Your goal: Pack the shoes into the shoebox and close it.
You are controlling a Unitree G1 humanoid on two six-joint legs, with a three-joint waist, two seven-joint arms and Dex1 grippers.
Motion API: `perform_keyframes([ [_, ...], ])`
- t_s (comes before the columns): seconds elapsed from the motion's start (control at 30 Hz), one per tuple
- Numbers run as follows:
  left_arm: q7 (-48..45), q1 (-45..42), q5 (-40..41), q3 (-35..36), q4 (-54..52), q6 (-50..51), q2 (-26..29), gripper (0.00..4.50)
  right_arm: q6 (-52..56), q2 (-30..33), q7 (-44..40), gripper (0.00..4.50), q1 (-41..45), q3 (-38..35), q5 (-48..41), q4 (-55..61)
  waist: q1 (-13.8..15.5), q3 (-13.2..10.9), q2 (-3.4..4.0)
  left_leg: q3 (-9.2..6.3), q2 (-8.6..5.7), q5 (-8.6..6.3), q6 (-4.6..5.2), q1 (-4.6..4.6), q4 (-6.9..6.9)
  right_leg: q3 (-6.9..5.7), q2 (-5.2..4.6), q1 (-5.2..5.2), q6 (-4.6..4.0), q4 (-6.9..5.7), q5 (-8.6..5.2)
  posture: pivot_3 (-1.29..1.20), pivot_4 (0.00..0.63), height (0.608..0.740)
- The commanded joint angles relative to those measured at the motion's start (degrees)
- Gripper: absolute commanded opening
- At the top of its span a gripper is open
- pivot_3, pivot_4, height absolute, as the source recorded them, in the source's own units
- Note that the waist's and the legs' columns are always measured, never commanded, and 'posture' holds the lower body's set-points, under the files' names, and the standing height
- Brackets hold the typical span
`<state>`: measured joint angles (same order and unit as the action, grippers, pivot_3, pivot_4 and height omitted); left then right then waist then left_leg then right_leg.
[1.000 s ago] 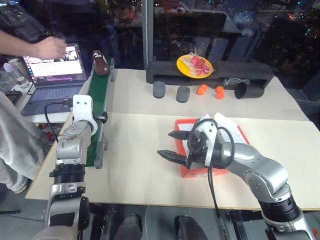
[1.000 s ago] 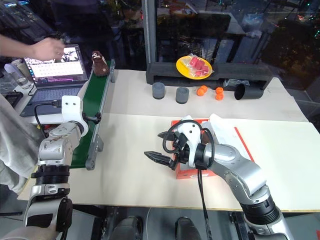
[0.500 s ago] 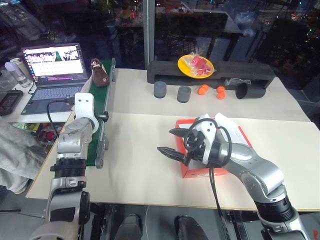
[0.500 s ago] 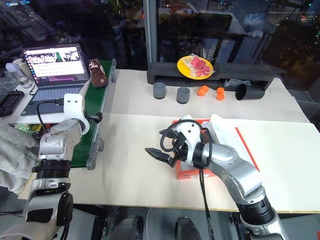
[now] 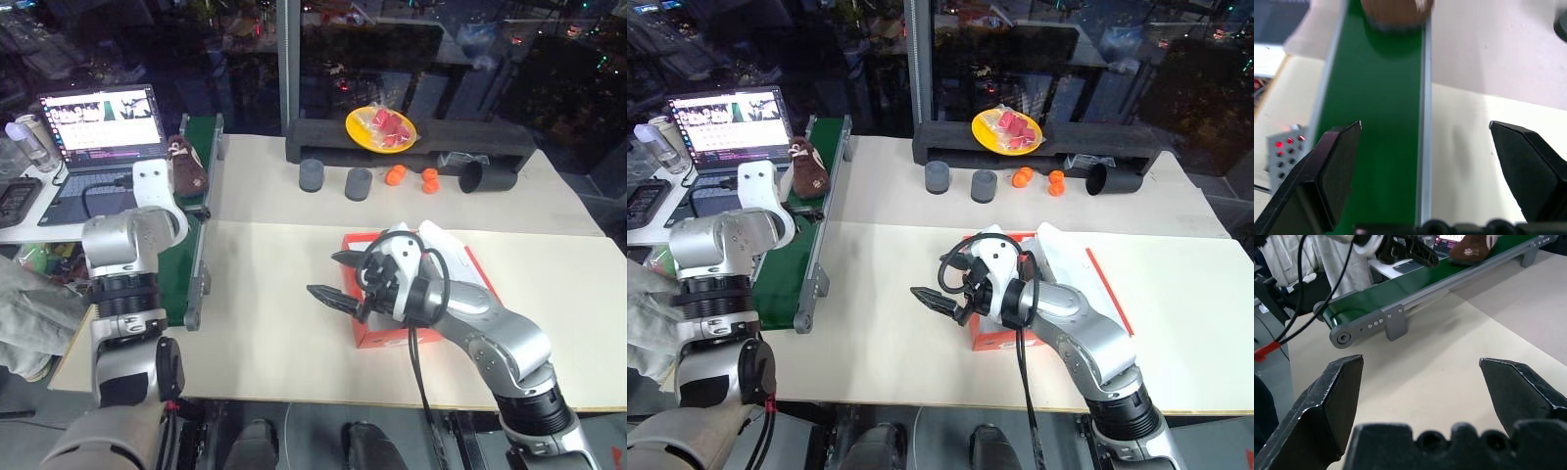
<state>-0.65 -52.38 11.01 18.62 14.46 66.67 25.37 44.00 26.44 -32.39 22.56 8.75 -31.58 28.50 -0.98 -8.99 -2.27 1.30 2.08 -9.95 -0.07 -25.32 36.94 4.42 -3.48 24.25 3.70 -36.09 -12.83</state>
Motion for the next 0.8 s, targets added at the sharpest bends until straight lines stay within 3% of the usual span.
perform_keyframes([
  [0.03,-0.2,-2.81,-1.54,-2.02,-2.08,-1.2,2.45,4.5,0.12,-0.68,0.48,4.49,0.9,-0.79,-0.08,0.31,0.05,0.0,0.0,0.0,0.0,0.0,0.0,0.0,0.0,0.0,0.0,0.0,0.0,0.0,0.0,0.0,0.15,0.74],
  [0.33,-1.11,-3.9,-2.31,-3.09,-0.85,-2.58,3.16,4.5,0.42,-1.34,1.47,4.49,1.4,-0.74,0.29,-0.36,0.15,0.0,0.0,0.0,0.0,0.01,-0.02,-0.01,0.0,-0.01,-0.01,0.0,0.0,0.0,0.0,0.0,0.15,0.74],
  [0.8,-0.44,4.76,-1.9,-2.32,3.1,-5.66,-0.94,4.5,1.26,-1.7,3.15,4.49,2.07,-2.16,-0.43,-0.46,0.34,0.01,0.0,0.0,-0.01,0.01,-0.02,0.03,0.01,-0.01,-0.02,-0.03,-0.01,-0.06,0.0,0.0,0.15,0.74],
])
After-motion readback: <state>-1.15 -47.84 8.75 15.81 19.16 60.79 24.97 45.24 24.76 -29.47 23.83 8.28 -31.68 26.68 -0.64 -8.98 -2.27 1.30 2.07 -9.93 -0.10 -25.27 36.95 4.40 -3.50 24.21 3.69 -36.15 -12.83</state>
